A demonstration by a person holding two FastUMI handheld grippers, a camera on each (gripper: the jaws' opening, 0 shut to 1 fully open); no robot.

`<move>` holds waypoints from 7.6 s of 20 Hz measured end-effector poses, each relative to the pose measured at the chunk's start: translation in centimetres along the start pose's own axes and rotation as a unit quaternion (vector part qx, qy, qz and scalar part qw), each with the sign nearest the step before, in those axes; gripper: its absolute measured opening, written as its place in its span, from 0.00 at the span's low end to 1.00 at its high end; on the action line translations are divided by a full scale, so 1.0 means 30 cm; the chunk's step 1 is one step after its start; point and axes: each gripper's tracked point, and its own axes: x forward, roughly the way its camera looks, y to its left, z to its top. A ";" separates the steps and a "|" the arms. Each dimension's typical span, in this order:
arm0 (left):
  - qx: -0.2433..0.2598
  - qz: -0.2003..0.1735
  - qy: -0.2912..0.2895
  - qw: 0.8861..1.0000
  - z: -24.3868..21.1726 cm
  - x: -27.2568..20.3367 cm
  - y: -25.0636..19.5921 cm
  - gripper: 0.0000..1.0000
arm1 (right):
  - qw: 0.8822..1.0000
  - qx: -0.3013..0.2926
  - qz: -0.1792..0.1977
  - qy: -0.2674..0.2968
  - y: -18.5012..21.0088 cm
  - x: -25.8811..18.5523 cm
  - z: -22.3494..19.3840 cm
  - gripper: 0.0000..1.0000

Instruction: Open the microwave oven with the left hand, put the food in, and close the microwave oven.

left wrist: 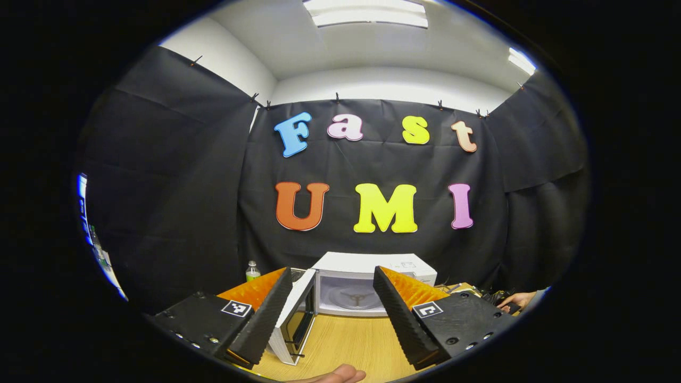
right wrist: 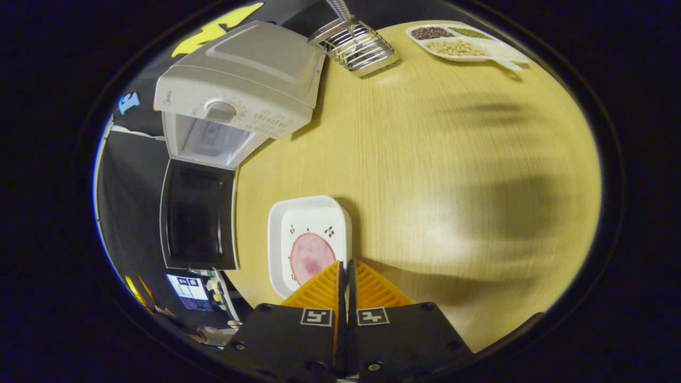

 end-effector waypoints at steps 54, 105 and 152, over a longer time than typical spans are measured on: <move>0.000 0.036 0.050 0.998 -0.210 0.083 0.367 0.93 | 0.807 0.352 -0.066 -0.470 0.875 0.645 0.740 0.00; 0.001 0.063 0.083 0.995 -0.497 0.096 0.645 0.94 | 0.755 -0.196 -0.175 -0.601 0.830 -0.568 0.155 0.87; -0.008 -0.201 0.140 0.970 -0.879 0.691 -0.529 0.00 | 0.705 -0.234 -0.197 -0.640 0.539 -1.239 -0.151 0.92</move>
